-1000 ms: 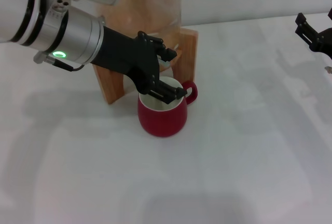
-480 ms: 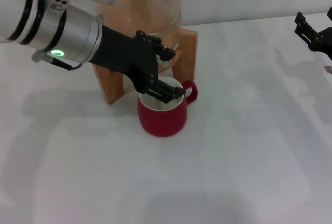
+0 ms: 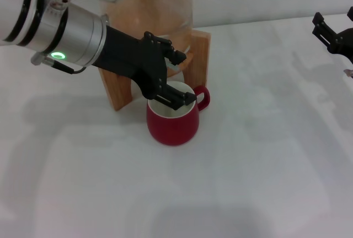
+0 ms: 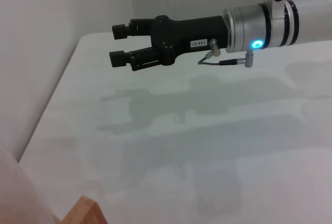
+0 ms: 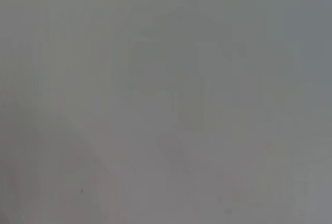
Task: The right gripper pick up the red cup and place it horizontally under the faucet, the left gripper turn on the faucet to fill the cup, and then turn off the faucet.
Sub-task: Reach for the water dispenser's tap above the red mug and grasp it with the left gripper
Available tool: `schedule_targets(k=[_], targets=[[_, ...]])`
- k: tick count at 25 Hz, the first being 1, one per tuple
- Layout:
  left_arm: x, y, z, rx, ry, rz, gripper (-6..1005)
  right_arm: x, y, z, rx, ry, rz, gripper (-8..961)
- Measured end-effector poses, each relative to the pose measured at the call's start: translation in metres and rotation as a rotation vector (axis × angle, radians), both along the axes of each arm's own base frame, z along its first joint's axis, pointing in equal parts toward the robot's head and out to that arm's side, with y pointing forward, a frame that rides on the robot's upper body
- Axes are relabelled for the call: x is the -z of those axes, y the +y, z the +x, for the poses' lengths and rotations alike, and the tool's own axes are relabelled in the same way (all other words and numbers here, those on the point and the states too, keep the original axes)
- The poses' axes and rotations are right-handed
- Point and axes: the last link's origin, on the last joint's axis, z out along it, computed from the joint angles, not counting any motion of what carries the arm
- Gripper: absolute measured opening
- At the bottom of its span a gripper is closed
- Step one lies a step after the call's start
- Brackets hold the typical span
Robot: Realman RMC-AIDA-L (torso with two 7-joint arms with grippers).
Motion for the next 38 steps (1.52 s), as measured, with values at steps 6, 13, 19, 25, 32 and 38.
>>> schedule_targets(k=[6,13,19,25,32,38], targets=[[-0.001,-0.001,0.0,-0.002,0.001,-0.006,879,0.0,0.0,0.0,0.0,0.0,0.0,860],[-0.003,0.001,0.001,0.006,0.002,0.015,879,0.0,0.0,0.0,0.001,0.0,0.0,860],[-0.008,0.006,0.007,0.046,0.001,0.087,880,0.0,0.0,0.001,0.004,-0.001,-0.002,860],[-0.014,0.005,0.012,0.065,-0.013,0.116,880,0.0,0.002,0.0,0.002,0.002,0.002,859],[-0.021,-0.003,0.004,0.055,-0.051,0.142,880,-0.001,0.004,-0.003,-0.007,0.002,0.004,859],[-0.023,-0.007,0.001,0.041,-0.078,0.132,880,0.0,0.006,-0.005,-0.009,-0.001,-0.001,859]])
